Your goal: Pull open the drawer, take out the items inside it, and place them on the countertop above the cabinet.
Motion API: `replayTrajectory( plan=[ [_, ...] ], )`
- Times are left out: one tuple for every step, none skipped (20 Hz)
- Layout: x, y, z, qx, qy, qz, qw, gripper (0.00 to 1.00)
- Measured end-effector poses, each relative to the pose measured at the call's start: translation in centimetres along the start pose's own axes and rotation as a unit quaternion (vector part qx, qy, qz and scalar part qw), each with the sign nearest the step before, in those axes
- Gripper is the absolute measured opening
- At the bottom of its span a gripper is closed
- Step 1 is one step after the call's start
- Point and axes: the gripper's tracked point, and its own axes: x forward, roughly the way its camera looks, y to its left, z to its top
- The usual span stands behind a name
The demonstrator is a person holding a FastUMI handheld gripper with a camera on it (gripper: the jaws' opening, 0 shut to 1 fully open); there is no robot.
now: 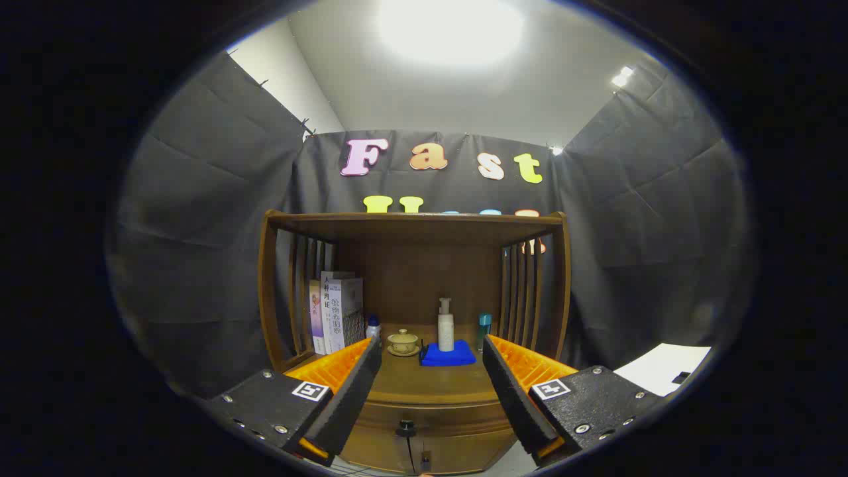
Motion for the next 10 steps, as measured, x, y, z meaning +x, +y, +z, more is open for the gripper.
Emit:
replayTrajectory(
  plan=[
    [0.0,-0.2,0.1,-0.003,-0.002,-0.001,1.000,0.95],
    [0.0,-0.4,0.1,-0.005,-0.002,-0.003,1.000,0.96],
    [0.1,-0.6,-0.1,-0.006,-0.002,-0.004,1.000,0.96],
    [0.1,-0.5,-0.1,-0.007,-0.001,-0.003,1.000,0.96],
    [0.1,-0.4,-0.3,-0.008,0.001,-0.002,1.000,0.96],
    [0.2,-0.3,-0.5,-0.008,0.003,-0.002,1.000,0.96],
    [0.3,-0.3,-0.8,-0.008,0.006,-0.001,1.000,0.96],
    [0.4,-0.2,-0.9,-0.007,0.009,0.001,1.000,0.96],
    [0.5,-0.1,-1.2,-0.005,0.012,0.004,1.000,0.96],
    [0.5,0.1,-1.4,-0.002,0.013,0.007,1.000,0.96]
  ],
)
